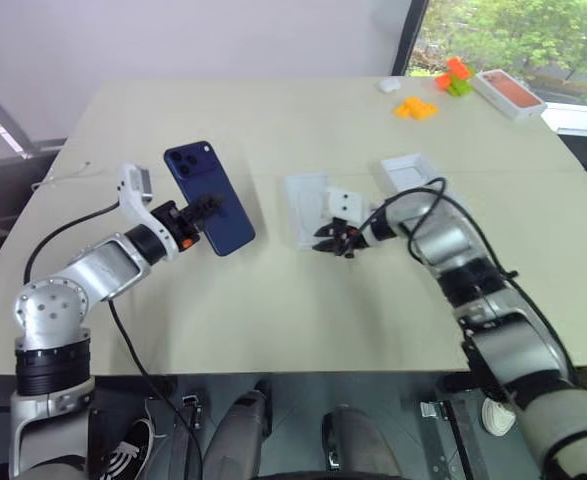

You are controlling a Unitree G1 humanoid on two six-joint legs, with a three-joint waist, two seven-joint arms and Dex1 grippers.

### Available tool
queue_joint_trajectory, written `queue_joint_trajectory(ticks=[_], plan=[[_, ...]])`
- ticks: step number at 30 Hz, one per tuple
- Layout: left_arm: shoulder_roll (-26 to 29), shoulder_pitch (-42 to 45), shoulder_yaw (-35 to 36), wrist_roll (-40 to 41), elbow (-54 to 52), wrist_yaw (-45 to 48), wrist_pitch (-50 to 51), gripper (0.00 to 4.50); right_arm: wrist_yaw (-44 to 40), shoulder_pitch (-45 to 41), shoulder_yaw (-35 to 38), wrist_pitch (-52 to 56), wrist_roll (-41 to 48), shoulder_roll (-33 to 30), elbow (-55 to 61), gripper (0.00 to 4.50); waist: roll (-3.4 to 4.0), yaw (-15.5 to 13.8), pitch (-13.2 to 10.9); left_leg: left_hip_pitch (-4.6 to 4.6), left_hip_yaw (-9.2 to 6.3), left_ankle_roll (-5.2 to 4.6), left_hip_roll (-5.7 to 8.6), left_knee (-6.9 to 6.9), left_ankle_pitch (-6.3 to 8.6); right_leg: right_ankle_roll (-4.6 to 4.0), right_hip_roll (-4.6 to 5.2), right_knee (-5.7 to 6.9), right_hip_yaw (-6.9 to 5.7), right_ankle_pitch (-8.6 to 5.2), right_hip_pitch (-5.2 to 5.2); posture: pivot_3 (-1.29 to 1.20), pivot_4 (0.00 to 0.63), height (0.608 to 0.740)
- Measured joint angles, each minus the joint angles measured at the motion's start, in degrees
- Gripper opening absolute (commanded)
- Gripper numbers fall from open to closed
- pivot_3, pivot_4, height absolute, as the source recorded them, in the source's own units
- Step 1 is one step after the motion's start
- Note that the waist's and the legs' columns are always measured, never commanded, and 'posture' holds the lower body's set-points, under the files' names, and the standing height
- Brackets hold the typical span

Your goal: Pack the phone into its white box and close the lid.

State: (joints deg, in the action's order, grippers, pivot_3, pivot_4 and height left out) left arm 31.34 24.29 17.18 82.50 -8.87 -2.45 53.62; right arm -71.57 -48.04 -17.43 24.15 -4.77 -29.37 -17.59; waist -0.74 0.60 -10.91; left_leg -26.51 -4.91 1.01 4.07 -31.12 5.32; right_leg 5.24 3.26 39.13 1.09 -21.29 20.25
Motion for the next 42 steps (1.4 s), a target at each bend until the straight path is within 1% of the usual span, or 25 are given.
queue_joint_trajectory(ticks=[2, 4, 7, 10, 14, 18, 21, 24, 26, 28, 29, 34, 37, 39, 42], plan=[[0.9, -0.3, 0.3, 0.0, -0.4, 0.2, 0.2, 0.00, -1.7, 4.5, 1.3, 8.3, 3.0, -3.8, 10.7, 1.07, 0.00, 0.0, 0.0, -0.04, 0.00, -0.01, 0.00, 0.02, 0.01, -0.01, 0.02, -0.01, 0.02, -0.01, 0.06, 0.00, 0.150, 0.740], [1.1, -0.7, 0.7, 0.0, -0.4, 0.4, 0.6, 0.00, -1.8, 8.9, 2.6, 14.4, 5.3, -6.3, 20.4, 1.07, -0.01, 0.1, 0.0, -0.05, 0.01, -0.02, -0.01, 0.02, 0.03, -0.03, 0.04, -0.02, 0.04, -0.02, 0.06, 0.00, 0.150, 0.740], [1.0, -1.1, 0.6, 0.0, -0.3, 0.6, 1.1, 0.00, 1.1, 13.5, 3.1, 21.6, 7.5, -7.0, 30.5, 1.07, -0.01, 0.3, 0.0, -0.06, 0.03, -0.02, -0.03, 0.01, 0.04, -0.05, 0.04, -0.02, 0.07, -0.02, 0.08, 0.00, 0.150, 0.740], [0.8, -1.0, 0.5, 0.0, -0.3, 0.7, 1.1, 0.00, 5.6, 15.6, 3.2, 26.8, 8.8, -6.4, 36.0, 1.07, -0.02, 0.1, 0.0, -0.04, 0.04, 0.07, -0.01, -0.04, 0.11, -0.07, 0.07, -0.04, 0.06, -0.03, 0.16, 0.00, 0.150, 0.740], [0.5, -0.5, 0.2, -0.4, 0.0, 0.9, 1.2, 0.00, 10.6, 17.0, 3.0, 31.1, 10.3, -4.9, 40.1, 1.07, -0.02, 0.0, 0.0, -0.08, 0.05, 0.03, 0.00, -0.05, 0.11, -0.06, 0.09, -0.09, 0.05, -0.02, 0.16, 0.00, 0.150, 0.740], [0.2, 0.7, -0.3, -0.8, 0.1, 1.1, 1.2, 0.00, 13.0, 19.9, 1.4, 31.9, 12.0, -4.9, 44.4, 1.07, -0.04, -0.1, 0.0, -0.10, 0.05, -0.07, 0.00, -0.03, 0.07, -0.05, 0.09, -0.12, 0.02, -0.02, 0.16, 0.00, 0.150, 0.740], [-0.3, 1.0, -0.7, -0.8, 0.1, 1.1, 1.6, 0.00, 13.6, 20.3, 0.6, 31.1, 13.1, -5.4, 45.0, 1.07, -0.05, 0.2, 0.0, -0.06, 0.06, -0.08, 0.00, -0.04, 0.07, -0.04, 0.08, -0.12, 0.03, -0.02, 0.12, 0.00, 0.150, 0.740], [-0.3, 0.9, -0.7, -0.8, 0.1, 1.0, 2.2, 0.00, 14.4, 20.5, -0.2, 30.9, 14.0, -5.5, 44.6, 2.12, -0.05, 0.2, 0.0, -0.04, 0.05, -0.08, -0.01, -0.04, 0.06, -0.04, 0.07, -0.10, 0.02, -0.02, 0.12, 0.00, 0.150, 0.740], [-0.3, 0.9, -0.7, -0.7, 0.1, 0.9, 2.5, 0.00, 15.1, 20.6, -1.0, 31.4, 14.8, -5.3, 43.6, 3.04, -0.05, 0.1, 0.0, -0.07, 0.05, -0.09, 0.00, -0.05, 0.06, -0.03, 0.07, -0.10, 0.02, -0.02, 0.13, 0.00, 0.150, 0.740], [-0.3, 0.9, -0.6, -0.4, 0.1, 0.7, 3.3, 0.00, 15.2, 20.5, -1.2, 31.6, 15.6, -5.4, 43.2, 4.13, -0.06, 0.0, 0.0, -0.08, 0.05, -0.10, 0.00, -0.06, 0.06, -0.03, 0.08, -0.10, 0.02, -0.01, 0.13, 0.00, 0.150, 0.740], [-0.3, 0.9, -0.6, -0.2, 0.1, 0.7, 3.6, 0.00, 15.3, 20.4, -1.2, 31.7, 16.2, -5.4, 43.2, 4.43, -0.06, 0.0, 0.0, -0.08, 0.05, -0.10, 0.00, -0.06, 0.06, -0.03, 0.08, -0.10, 0.02, -0.01, 0.13, 0.00, 0.150, 0.740], [-0.5, 0.8, -0.6, 1.3, 0.2, 0.0, 5.2, 0.00, 12.7, 18.6, -0.5, 29.8, 19.5, -7.3, 42.9, 4.43, -0.07, 0.0, 0.0, -0.07, 0.05, -0.10, 0.00, -0.07, 0.06, -0.02, 0.07, -0.09, 0.01, -0.01, 0.10, 0.00, 0.150, 0.740], [-2.9, 1.9, -2.4, 4.0, 0.2, -0.6, 6.4, 0.00, 10.0, 13.9, 5.1, 27.6, 23.7, -7.8, 37.7, 4.43, -0.07, -0.1, 0.0, -0.05, 0.05, -0.11, 0.00, -0.15, 0.05, -0.02, 0.08, -0.08, -0.02, 0.00, -0.06, 0.00, 0.150, 0.740], [-4.3, 3.2, -4.7, 5.2, 0.4, -1.1, 7.6, 0.00, 7.9, 11.8, 7.3, 25.1, 24.7, -10.1, 34.6, 4.43, -0.16, -0.5, 0.0, -0.02, 0.03, -0.13, 0.01, -0.17, 0.06, -0.02, 0.08, -0.11, -0.07, 0.00, -0.06, 0.00, 0.150, 0.740], [-6.0, 5.3, -7.0, 7.1, 3.0, -2.5, 9.3, 0.00, 4.9, 12.3, 7.1, 22.1, 24.5, -14.2, 29.6, 4.43, -0.18, -1.0, 0.0, -0.06, 0.05, -0.16, 0.01, -0.17, 0.07, -0.01, 0.08, -0.11, -0.04, 0.00, -0.12, 0.00, 0.150, 0.740]])
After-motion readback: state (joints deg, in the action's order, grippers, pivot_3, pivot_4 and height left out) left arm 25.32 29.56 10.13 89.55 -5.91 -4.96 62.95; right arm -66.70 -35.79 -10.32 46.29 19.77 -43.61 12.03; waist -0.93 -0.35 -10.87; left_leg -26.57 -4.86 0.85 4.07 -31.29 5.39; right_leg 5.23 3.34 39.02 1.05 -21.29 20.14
